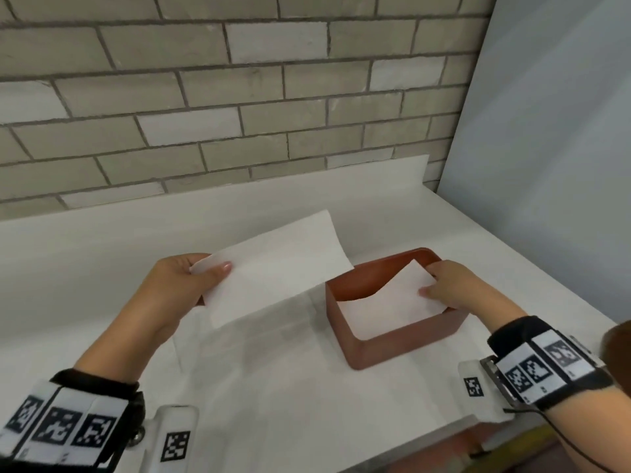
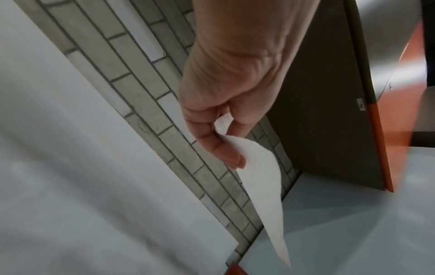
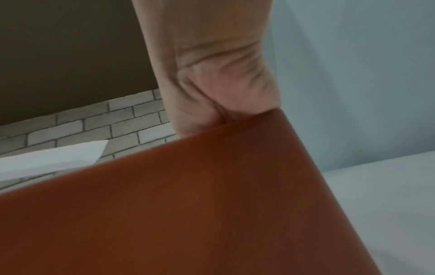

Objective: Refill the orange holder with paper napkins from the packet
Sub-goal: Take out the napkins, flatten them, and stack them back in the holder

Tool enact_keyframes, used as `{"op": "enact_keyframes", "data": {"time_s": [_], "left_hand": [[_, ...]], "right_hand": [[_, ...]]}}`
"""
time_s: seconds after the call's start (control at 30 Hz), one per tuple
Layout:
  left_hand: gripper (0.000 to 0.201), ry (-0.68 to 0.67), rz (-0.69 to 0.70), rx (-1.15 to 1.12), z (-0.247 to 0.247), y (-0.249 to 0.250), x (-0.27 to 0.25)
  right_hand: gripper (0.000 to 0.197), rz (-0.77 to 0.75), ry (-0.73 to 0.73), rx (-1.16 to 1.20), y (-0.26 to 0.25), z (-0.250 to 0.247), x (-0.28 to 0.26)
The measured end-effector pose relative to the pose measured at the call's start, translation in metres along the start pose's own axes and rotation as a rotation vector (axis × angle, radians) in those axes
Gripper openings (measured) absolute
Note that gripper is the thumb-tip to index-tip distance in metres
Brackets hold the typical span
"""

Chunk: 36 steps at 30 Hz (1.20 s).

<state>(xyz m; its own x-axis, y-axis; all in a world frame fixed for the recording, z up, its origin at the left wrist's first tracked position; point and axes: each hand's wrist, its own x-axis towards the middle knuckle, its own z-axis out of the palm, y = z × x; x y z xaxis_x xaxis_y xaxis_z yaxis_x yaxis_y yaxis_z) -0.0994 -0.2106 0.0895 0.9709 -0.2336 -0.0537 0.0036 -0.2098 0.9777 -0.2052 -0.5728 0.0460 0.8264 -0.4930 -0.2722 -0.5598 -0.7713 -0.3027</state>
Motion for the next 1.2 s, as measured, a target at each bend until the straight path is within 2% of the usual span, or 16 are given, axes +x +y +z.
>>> {"op": "enact_keyframes", "data": {"time_s": [0.1,0.37,0.57,0.63,0.67,0.73,0.77,0.8,0.87,0.93,1.0,1.07,1.13,1.2], "left_hand": [[0.005,-0.036,-0.051,-0.043,0.022,-0.003,0.001],[0.005,-0.096,-0.083,-0.024,0.063,-0.005,0.002],[0.006,-0.115,-0.085,-0.002,0.085,-0.001,0.001],[0.006,-0.119,-0.072,0.006,0.092,0.001,-0.001],[0.007,-0.119,-0.055,0.013,0.095,0.003,-0.002],[0.01,-0.119,-0.006,0.037,0.101,0.005,-0.004],[0.01,-0.124,0.023,0.05,0.104,0.007,-0.006],[0.01,-0.134,0.049,0.059,0.106,0.008,-0.008],[0.01,-0.151,0.082,0.057,0.111,0.009,-0.012],[0.01,-0.156,0.099,0.048,0.113,0.01,-0.015],[0.01,-0.148,0.105,0.042,0.115,0.012,-0.016],[0.01,-0.125,0.085,0.036,0.114,0.011,-0.014],[0.009,-0.107,0.05,0.028,0.114,0.01,-0.01],[0.008,-0.107,0.01,0.034,0.116,0.01,-0.004]], "right_hand": [[0.039,0.011,0.027,-0.081,0.002,0.001,0.004],[0.031,0.011,0.066,-0.11,0.003,0.006,0.005],[0.047,-0.045,0.045,-0.173,0.002,0.005,-0.001],[0.05,-0.111,0.156,-0.149,0.004,0.004,-0.005],[0.048,-0.171,0.27,-0.104,0.005,0.003,-0.007],[0.039,-0.312,0.519,0.107,0.007,-0.002,-0.014],[0.036,-0.342,0.559,0.274,0.006,-0.007,-0.017],[0.034,-0.343,0.512,0.457,0.004,-0.013,-0.022],[0.03,-0.333,0.275,0.8,-0.003,-0.022,-0.03],[0.032,-0.351,0.142,1.001,-0.008,-0.029,-0.038],[0.06,-0.358,0.08,1.069,-0.007,-0.034,-0.041],[0.08,-0.363,0.043,1.052,-0.004,-0.034,-0.04],[0.086,-0.378,0.042,1.052,0.002,-0.03,-0.036],[0.08,-0.344,0.071,1.089,0.007,-0.028,-0.031]]}}
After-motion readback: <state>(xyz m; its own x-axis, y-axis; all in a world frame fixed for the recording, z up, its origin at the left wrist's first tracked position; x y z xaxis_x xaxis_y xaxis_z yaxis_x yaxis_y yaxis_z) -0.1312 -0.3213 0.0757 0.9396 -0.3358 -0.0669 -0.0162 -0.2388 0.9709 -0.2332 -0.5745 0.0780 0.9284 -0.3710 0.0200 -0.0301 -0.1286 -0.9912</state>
